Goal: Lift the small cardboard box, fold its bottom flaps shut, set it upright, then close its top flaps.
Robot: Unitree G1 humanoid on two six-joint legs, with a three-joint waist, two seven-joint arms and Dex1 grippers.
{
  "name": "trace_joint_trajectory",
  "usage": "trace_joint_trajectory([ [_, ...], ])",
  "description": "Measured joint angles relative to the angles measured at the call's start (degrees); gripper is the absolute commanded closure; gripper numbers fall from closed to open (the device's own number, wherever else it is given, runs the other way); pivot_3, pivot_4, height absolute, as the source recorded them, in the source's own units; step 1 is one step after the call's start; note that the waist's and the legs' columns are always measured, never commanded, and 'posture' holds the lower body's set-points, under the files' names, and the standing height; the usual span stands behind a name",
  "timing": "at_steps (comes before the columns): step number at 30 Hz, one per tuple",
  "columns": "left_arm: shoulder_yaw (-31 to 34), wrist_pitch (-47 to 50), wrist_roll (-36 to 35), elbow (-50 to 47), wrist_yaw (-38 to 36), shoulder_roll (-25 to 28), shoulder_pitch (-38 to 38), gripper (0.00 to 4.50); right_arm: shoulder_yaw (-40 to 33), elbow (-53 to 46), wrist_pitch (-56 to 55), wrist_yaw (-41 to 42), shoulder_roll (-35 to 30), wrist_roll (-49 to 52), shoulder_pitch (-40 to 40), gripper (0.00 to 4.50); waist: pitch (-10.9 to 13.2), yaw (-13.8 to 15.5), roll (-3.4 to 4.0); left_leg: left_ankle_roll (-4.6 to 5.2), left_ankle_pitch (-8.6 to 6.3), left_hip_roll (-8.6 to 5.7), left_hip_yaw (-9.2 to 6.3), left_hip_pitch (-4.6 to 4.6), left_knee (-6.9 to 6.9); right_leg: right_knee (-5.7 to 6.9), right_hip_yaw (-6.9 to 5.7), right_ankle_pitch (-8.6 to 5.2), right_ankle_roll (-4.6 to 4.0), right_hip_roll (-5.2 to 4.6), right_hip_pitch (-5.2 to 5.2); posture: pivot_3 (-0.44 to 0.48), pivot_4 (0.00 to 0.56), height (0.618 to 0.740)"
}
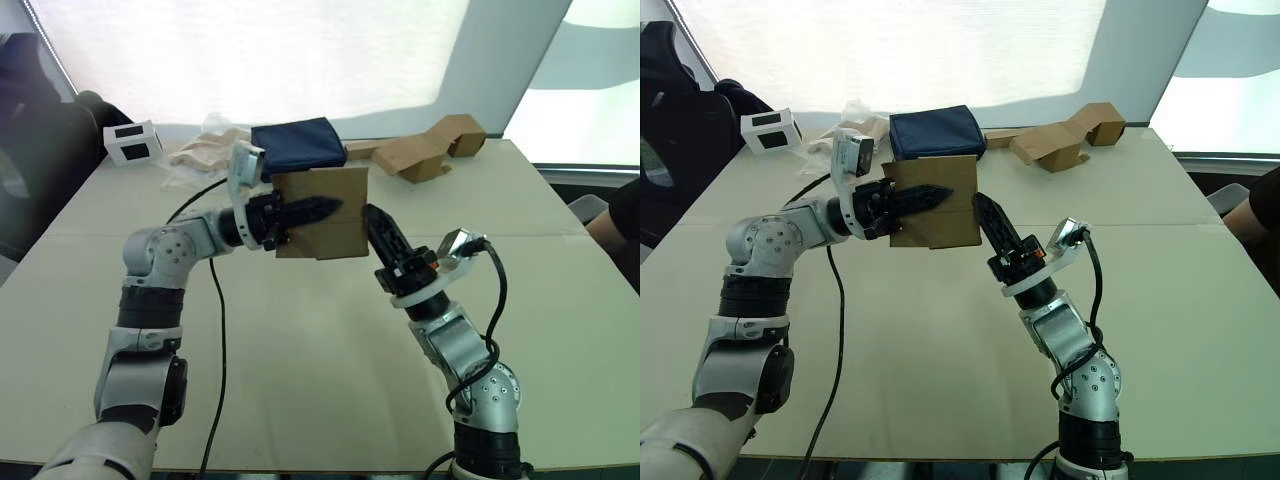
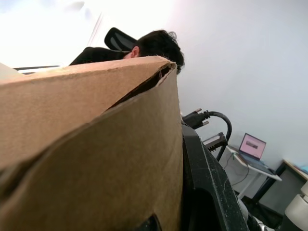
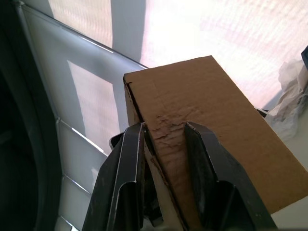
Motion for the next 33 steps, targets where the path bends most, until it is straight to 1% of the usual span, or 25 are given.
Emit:
trace_joint_trajectory([
  [7,-0.05,0.01,0.14,0.22,-0.82,0.38,0.06,4.50,-0.03,-0.65,0.91,1.05,-3.36,-0.50,-0.15,3.21,0.00,0.02,0.00,0.00,0.00,0.00,0.01,0.00,0.00,0.00,0.00,0.00,0.00,0.01,0.00,0.000,0.150,0.740],
  [15,-0.02,0.29,0.11,1.02,-1.55,1.92,0.00,4.50,-1.78,-2.88,2.41,1.82,-7.95,4.23,0.42,3.21,0.00,0.08,0.00,0.00,0.00,0.00,0.00,0.00,0.00,-0.01,0.00,0.00,0.00,0.00,0.01,0.000,0.150,0.740],
  [17,-0.01,0.34,0.10,1.02,-1.55,2.12,-0.01,4.50,-2.35,-2.97,2.30,1.82,-8.33,4.43,0.73,3.72,0.00,0.08,0.00,0.00,0.00,0.00,0.00,0.00,0.00,-0.01,0.00,0.00,0.00,0.00,0.01,0.000,0.150,0.740],
  [18,-0.01,0.37,0.10,1.02,-1.55,2.12,-0.01,4.50,-2.59,-2.97,2.13,1.79,-8.53,4.42,0.92,3.86,0.00,0.09,0.00,0.00,0.00,0.00,0.00,0.00,0.00,-0.01,0.00,0.00,0.00,0.00,0.01,0.000,0.150,0.740],
  [19,-0.01,0.39,0.09,1.02,-1.56,2.11,-0.02,4.50,-2.61,-2.97,2.01,1.73,-8.71,4.39,0.94,4.31,0.00,0.04,0.00,0.00,0.00,0.00,0.00,0.00,0.00,-0.01,0.00,0.00,0.00,0.01,0.01,0.000,0.150,0.740],
  [20,-0.02,0.40,0.09,1.02,-1.55,2.11,-0.02,4.50,-2.64,-2.97,1.95,1.70,-8.82,4.35,0.94,4.45,0.00,0.02,0.00,0.00,0.00,0.00,0.00,0.00,0.00,-0.01,0.00,0.00,0.00,0.01,0.01,0.000,0.150,0.740],
  [24,-0.03,0.40,0.09,1.02,-1.56,2.05,-0.08,4.50,-2.83,-2.41,0.98,1.03,-9.11,2.99,0.43,4.45,0.00,0.06,0.00,0.00,0.00,0.00,0.00,0.00,0.00,-0.01,0.00,0.00,0.00,0.01,0.01,0.000,0.150,0.740],
  [27,-0.11,0.40,0.09,1.03,-1.75,2.03,-0.31,4.50,-2.57,-1.51,0.87,0.97,-10.72,0.33,-0.67,4.45,0.00,0.09,0.00,0.00,0.00,0.00,0.01,0.00,0.00,-0.02,0.00,0.00,0.00,0.02,0.00,0.000,0.150,0.740],
  [33,-0.64,0.39,0.14,1.06,-2.33,2.02,-0.55,4.50,0.56,-1.44,2.12,2.04,-11.13,-4.74,-1.48,4.45,0.00,0.07,0.00,0.00,0.00,0.00,0.00,0.00,-0.02,-0.01,0.00,-0.01,0.00,0.03,0.00,0.000,0.150,0.740],
])
